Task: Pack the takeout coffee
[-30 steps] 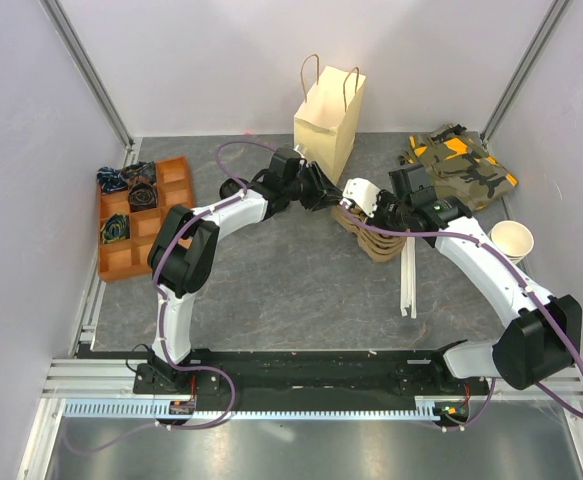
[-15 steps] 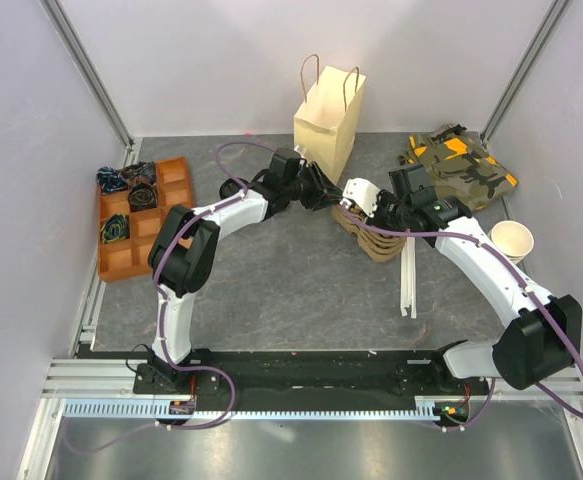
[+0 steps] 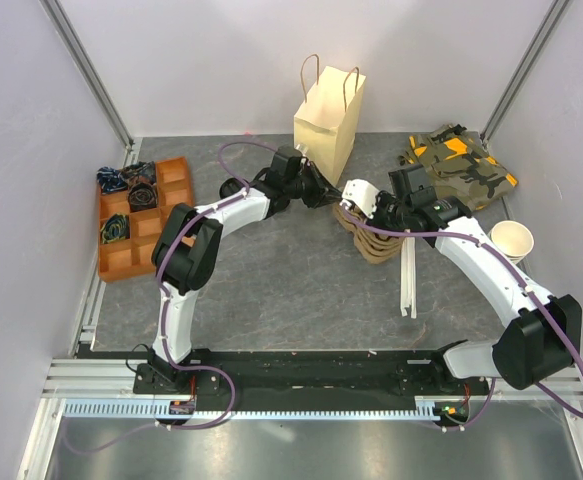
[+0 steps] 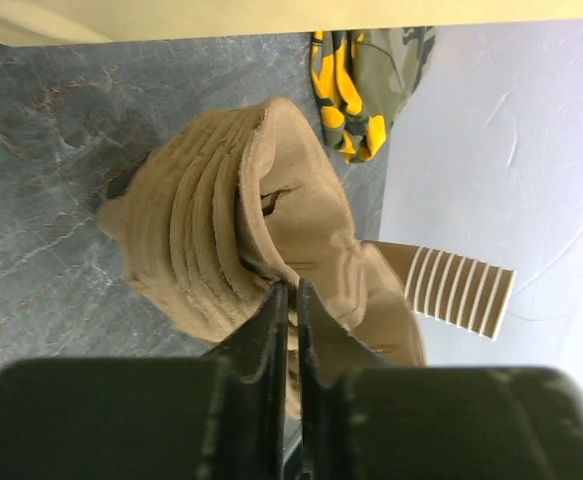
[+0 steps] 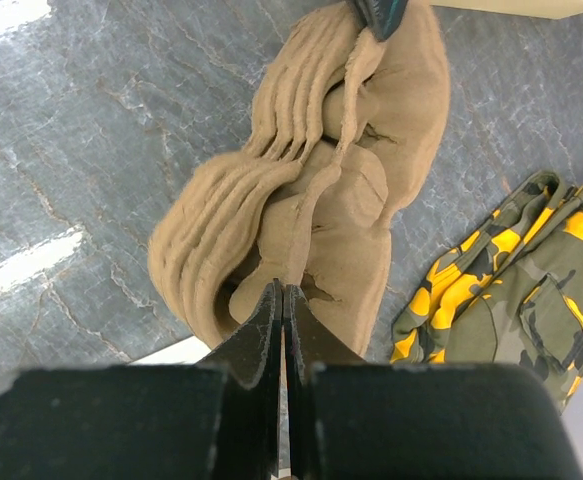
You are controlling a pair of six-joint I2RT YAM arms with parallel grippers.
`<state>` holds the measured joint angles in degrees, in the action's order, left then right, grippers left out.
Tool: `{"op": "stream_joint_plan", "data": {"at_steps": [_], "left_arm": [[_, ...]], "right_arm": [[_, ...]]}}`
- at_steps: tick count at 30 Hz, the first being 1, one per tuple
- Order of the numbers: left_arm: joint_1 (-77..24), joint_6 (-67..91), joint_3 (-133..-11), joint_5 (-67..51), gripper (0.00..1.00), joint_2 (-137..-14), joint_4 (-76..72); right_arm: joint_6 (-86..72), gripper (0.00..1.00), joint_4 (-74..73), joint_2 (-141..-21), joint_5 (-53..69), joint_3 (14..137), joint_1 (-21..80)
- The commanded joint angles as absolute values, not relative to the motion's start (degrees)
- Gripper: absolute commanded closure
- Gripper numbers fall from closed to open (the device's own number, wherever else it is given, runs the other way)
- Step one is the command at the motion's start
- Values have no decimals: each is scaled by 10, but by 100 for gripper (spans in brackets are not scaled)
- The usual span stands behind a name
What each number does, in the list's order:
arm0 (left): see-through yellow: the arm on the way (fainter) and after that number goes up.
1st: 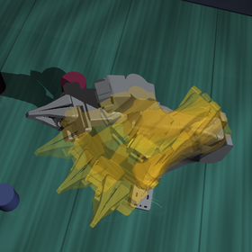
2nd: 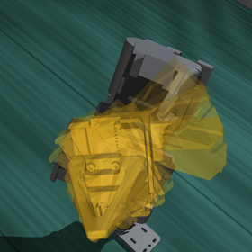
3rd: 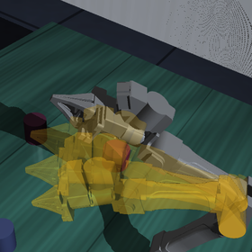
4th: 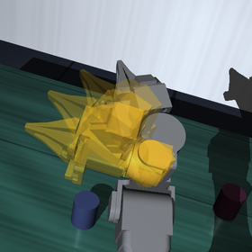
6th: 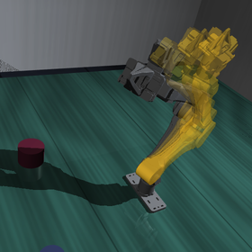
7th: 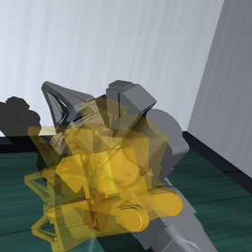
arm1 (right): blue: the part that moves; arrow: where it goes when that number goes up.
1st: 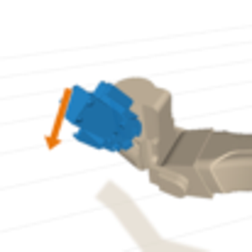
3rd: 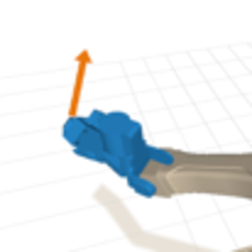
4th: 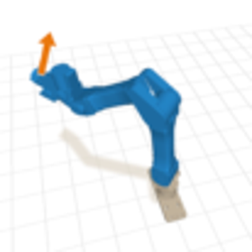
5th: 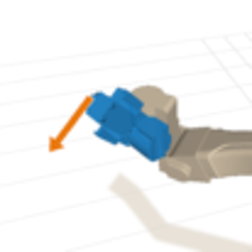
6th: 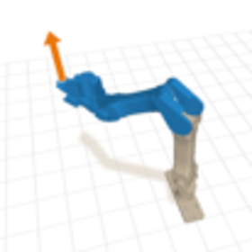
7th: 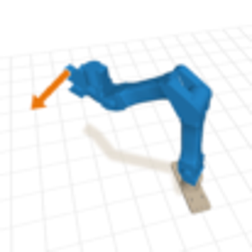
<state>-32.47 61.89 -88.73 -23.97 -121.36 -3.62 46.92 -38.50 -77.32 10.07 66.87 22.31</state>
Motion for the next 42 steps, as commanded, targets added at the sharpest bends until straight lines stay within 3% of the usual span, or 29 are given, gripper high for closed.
{"op": "stream_joint_plan", "data": {"at_steps": [1, 10, 23, 26, 27, 30, 34, 42], "left_arm": [[-326, 639, -902, -279, 98, -1212, -108], [-328, 685, -880, -332, 98, -1209, -252], [-330, 734, -847, -381, 98, -1164, -295], [-328, 736, -828, -398, 98, -1127, -273], [-326, 734, -824, -402, 98, -1106, -266], [-322, 719, -805, -423, 98, -1060, -233], [-318, 693, -770, -448, 98, -999, -184], [-245, 605, -644, -493, 98, -839, -37]], "right_arm": [[482, 100, -374, -768, 127, 686, 229], [483, 100, -382, -752, 111, 688, 236], [467, 100, -429, -740, 109, 722, 239], [455, 65, -481, -739, 125, 753, 238], [454, 48, -490, -735, 129, 762, 239], [445, 32, -522, -706, 156, 775, 238], [413, 24, -557, -663, 185, 804, 238], [295, 19, -531, -622, 156, 835, 238]]}}
